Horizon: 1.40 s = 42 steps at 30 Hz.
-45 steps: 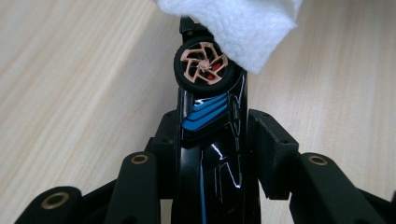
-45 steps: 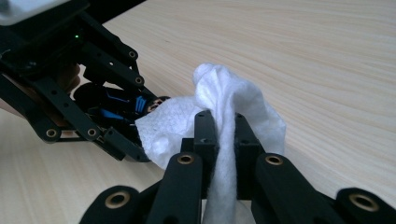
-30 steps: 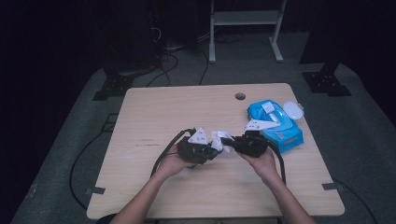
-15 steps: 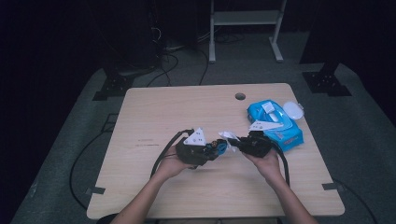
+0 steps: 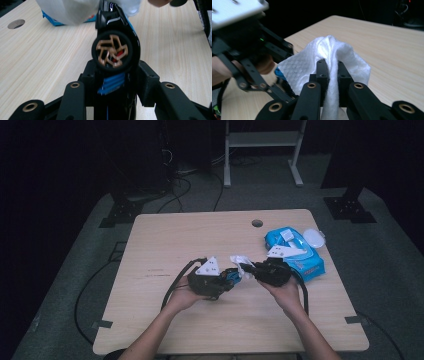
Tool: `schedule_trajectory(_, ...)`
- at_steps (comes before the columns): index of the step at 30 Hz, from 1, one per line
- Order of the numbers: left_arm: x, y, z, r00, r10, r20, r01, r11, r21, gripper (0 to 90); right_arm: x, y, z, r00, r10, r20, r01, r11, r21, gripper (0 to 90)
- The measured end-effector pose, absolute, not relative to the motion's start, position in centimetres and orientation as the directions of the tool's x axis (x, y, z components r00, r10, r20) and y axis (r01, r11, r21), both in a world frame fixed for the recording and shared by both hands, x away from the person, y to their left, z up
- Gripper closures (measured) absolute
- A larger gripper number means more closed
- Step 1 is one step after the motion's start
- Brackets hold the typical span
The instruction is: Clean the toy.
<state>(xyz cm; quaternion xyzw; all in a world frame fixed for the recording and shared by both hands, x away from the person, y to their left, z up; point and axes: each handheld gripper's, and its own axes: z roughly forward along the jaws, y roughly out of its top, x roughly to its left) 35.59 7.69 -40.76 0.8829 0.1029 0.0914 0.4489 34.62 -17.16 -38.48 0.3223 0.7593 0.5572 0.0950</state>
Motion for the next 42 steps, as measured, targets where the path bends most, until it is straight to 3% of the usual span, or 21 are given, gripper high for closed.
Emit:
schedule_trajectory(5,35.5,7.7,-40.7,0.96,0.269,0.076,0.095,-0.569,0.817,58.1,34.0,-16.5,-37.7,-0.795,0.582,0.172,0.341,0.195,0.919,83.6)
schedule_trajectory(13,35.6,8.0,-40.5,0.958,0.277,0.077,0.094,-0.554,0.827,58.2,35.0,-17.5,-39.2,-0.762,0.604,0.236,0.403,0.157,0.901,83.6)
schedule_trajectory(22,35.8,8.4,-40.5,0.958,0.282,0.055,0.108,-0.531,0.84,58.2,35.7,-17.4,-41.6,-0.74,0.617,0.268,0.47,0.189,0.862,83.5)
schedule_trajectory(35,35.7,8.1,-40.7,0.957,0.283,0.066,0.103,-0.542,0.834,58.3,34.6,-17.4,-38.6,-0.766,0.603,0.225,0.386,0.151,0.91,83.5)
schedule_trajectory(42,35.9,8.5,-40.4,0.954,0.291,0.066,0.104,-0.531,0.841,58.3,35.1,-17.5,-40.1,-0.752,0.619,0.228,0.425,0.189,0.885,83.5)
